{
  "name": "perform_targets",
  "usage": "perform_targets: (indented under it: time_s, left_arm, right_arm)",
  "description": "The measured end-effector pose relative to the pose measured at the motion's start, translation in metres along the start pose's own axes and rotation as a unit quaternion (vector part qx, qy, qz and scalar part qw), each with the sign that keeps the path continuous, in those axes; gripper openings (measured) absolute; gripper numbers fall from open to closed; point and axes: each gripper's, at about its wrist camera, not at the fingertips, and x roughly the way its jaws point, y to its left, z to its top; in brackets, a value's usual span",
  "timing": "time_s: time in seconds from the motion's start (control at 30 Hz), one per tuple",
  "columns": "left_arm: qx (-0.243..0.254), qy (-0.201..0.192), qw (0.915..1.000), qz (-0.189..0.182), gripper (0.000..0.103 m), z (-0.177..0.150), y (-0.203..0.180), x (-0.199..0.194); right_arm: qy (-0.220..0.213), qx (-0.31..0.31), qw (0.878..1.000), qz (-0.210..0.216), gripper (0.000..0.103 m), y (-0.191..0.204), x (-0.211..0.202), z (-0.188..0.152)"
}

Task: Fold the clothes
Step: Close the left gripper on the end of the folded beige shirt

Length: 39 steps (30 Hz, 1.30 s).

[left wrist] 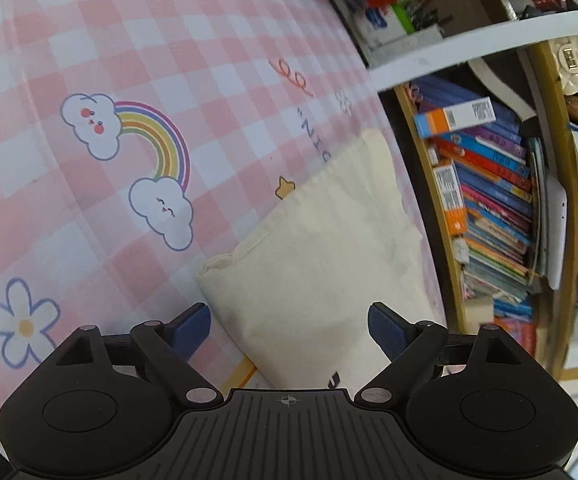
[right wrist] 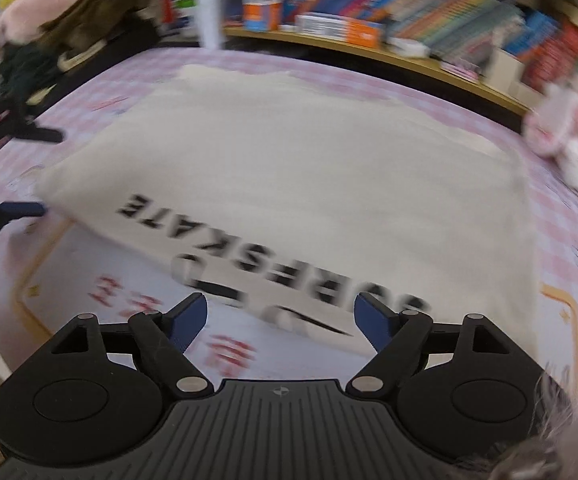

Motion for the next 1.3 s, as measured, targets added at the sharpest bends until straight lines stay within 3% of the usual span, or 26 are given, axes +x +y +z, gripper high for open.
perform_targets:
  time_s: [0.27, 0.47, 0.6, 0.67, 0.73, 0.83, 0.97, 1.1, 1.13, 1.17, 1.2, 1.23, 1.3]
  left_arm:
    - [-0.056, 0.086, 0.9934, -0.052, 0.090, 0.027, 0.021, 0.020]
    - [-0.075, 0.119, 0.9872, -0.075, 0.087, 0.033, 0.029, 0.031]
    - [-0.079, 0.145, 0.9837, -0.070, 0.056, 0.034, 0.033, 0.041]
    - [-0.059, 0.160, 0.9823, -0.078, 0.047, 0.032, 0.029, 0.045]
    - [-0.033, 0.174, 0.9799, -0.092, 0.030, 0.030, 0.022, 0.048]
    - [0.029, 0.174, 0.9781, -0.111, 0.024, 0.028, 0.003, 0.047]
    - [0.084, 0.178, 0.9722, -0.127, 0.024, 0.024, -0.014, 0.047]
    - [0.086, 0.185, 0.9712, -0.123, 0.030, 0.024, -0.012, 0.048]
    - [0.079, 0.185, 0.9717, -0.124, 0.041, 0.025, -0.008, 0.047]
    - [0.069, 0.184, 0.9724, -0.126, 0.050, 0.027, -0.007, 0.047]
    - [0.059, 0.182, 0.9731, -0.128, 0.068, 0.030, -0.006, 0.047]
    - [0.049, 0.180, 0.9731, -0.136, 0.079, 0.032, -0.003, 0.046]
    - [0.030, 0.176, 0.9725, -0.150, 0.085, 0.037, 0.002, 0.044]
  right_arm:
    - [-0.005, -0.053, 0.998, 0.040, 0.080, 0.074, 0.025, 0.037]
    - [-0.011, -0.103, 0.993, 0.060, 0.078, 0.120, 0.035, 0.061]
    - [-0.002, -0.146, 0.985, 0.088, 0.077, 0.143, 0.041, 0.068]
    - [0.003, -0.163, 0.982, 0.100, 0.076, 0.151, 0.045, 0.071]
    - [0.007, -0.179, 0.978, 0.110, 0.073, 0.159, 0.048, 0.074]
    - [0.017, -0.189, 0.975, 0.113, 0.069, 0.164, 0.053, 0.077]
    - [0.026, -0.186, 0.976, 0.111, 0.050, 0.165, 0.057, 0.078]
    - [0.036, -0.173, 0.979, 0.105, 0.015, 0.161, 0.060, 0.078]
    - [0.035, -0.167, 0.980, 0.100, 0.006, 0.159, 0.060, 0.078]
    - [0.033, -0.157, 0.982, 0.096, 0.004, 0.156, 0.059, 0.078]
    - [0.029, -0.146, 0.985, 0.092, 0.004, 0.152, 0.058, 0.079]
    - [0.024, -0.131, 0.987, 0.089, 0.003, 0.147, 0.057, 0.080]
    - [0.014, -0.096, 0.992, 0.085, 0.003, 0.137, 0.054, 0.083]
